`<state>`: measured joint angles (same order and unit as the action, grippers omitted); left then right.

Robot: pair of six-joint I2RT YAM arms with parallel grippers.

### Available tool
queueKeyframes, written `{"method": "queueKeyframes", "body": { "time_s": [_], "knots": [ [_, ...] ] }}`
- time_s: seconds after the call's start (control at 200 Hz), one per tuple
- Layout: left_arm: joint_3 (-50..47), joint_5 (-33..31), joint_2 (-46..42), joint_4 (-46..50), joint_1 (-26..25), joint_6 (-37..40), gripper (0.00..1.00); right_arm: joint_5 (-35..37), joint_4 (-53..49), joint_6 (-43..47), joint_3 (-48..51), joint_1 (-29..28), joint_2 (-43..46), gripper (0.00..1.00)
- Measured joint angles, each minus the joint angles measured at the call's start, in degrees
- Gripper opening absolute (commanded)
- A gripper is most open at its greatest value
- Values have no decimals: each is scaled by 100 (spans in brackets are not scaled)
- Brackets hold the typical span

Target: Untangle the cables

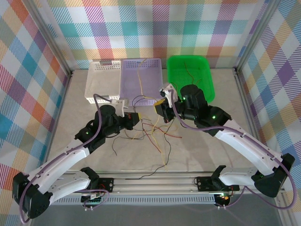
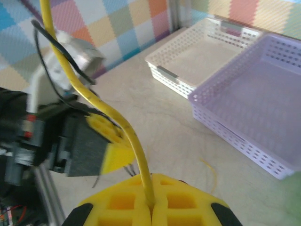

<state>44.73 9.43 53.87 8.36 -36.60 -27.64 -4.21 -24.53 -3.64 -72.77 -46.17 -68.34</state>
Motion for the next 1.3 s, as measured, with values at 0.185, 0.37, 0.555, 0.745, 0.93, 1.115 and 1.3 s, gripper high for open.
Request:
{"method": "queueKeyframes", "body": {
  "time_s": [0.185, 0.37, 0.555, 0.745, 0.93, 1.115, 1.3],
  "knots": [
    [76, -656, -334, 1062, 35, 0, 0, 459, -595, -11, -74, 466, -267, 0],
    [614, -1552, -319, 2227, 315, -70, 0, 236, -1335, -2, -85, 916, -697, 0],
    [1298, -2096, 15, 3038, 855, -153, 0, -531, -2004, 22, -85, 885, -822, 0],
    [1657, -2286, 444, 3635, 1486, -142, 0, -791, -2527, -4, 83, 890, -446, 0],
    [1672, -2243, 605, 3871, 1829, -44, 0, -839, -2951, -61, 229, 890, 284, 0],
    [1523, -1985, 509, 3727, 1840, 251, 0, -474, -3040, -199, -57, 890, 564, 0],
    [1093, -1853, 72, 3543, 1840, 555, 0, 131, -2898, -310, -785, 890, 155, 0]
  ]
}}
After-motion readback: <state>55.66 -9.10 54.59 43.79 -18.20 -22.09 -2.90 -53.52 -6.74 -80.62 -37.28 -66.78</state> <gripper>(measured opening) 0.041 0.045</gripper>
